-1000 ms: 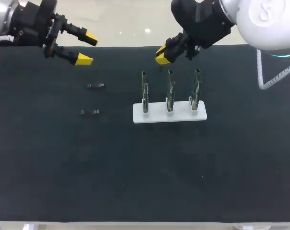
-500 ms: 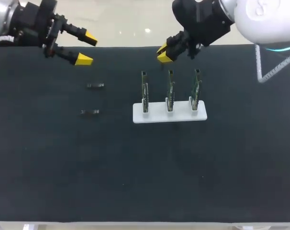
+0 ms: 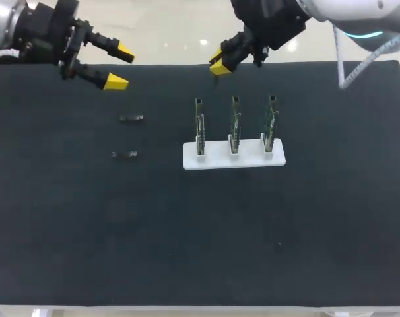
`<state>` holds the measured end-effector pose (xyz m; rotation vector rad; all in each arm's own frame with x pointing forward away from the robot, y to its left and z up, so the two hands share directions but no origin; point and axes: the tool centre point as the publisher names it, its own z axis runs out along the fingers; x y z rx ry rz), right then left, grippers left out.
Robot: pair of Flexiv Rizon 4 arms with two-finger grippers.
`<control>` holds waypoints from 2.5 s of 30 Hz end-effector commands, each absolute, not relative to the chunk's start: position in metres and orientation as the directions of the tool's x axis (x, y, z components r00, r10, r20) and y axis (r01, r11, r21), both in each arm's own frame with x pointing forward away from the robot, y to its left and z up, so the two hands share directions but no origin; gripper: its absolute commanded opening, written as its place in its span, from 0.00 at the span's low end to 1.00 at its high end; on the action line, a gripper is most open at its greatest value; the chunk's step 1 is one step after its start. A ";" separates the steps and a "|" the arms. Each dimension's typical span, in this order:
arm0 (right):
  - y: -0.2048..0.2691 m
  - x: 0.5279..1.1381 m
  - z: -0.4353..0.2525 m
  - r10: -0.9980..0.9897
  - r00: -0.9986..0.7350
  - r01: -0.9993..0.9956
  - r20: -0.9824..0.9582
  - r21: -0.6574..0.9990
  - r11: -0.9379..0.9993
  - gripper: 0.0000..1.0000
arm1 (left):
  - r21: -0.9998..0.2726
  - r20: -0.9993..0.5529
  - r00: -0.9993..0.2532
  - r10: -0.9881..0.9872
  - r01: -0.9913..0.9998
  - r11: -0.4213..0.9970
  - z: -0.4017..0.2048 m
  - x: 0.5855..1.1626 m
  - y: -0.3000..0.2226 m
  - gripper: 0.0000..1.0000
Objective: Pick up the optical module with the left hand, and insert it into the network port with the right hand.
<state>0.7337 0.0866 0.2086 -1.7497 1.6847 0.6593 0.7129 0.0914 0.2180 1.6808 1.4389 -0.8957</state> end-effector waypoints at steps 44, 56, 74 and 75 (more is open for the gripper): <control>0.114 0.728 0.181 -0.676 0.073 -0.997 -0.733 -0.064 -0.039 0.00 | 0.089 -0.868 0.128 0.480 0.991 -0.102 0.218 0.714 0.091 1.00; 0.111 0.728 0.181 -0.673 0.086 -0.996 -0.735 -0.065 -0.057 0.00 | 0.089 -0.868 0.128 0.480 0.991 -0.102 0.218 0.714 0.091 1.00; 0.113 0.730 0.177 -0.665 0.087 -0.996 -0.742 -0.073 -0.049 0.00 | 0.089 -0.868 0.128 0.480 0.991 -0.102 0.218 0.714 0.091 1.00; 0.114 0.730 0.177 -0.665 0.087 -0.996 -0.741 -0.074 -0.048 0.00 | 0.089 -0.868 0.128 0.480 0.991 -0.102 0.218 0.714 0.091 1.00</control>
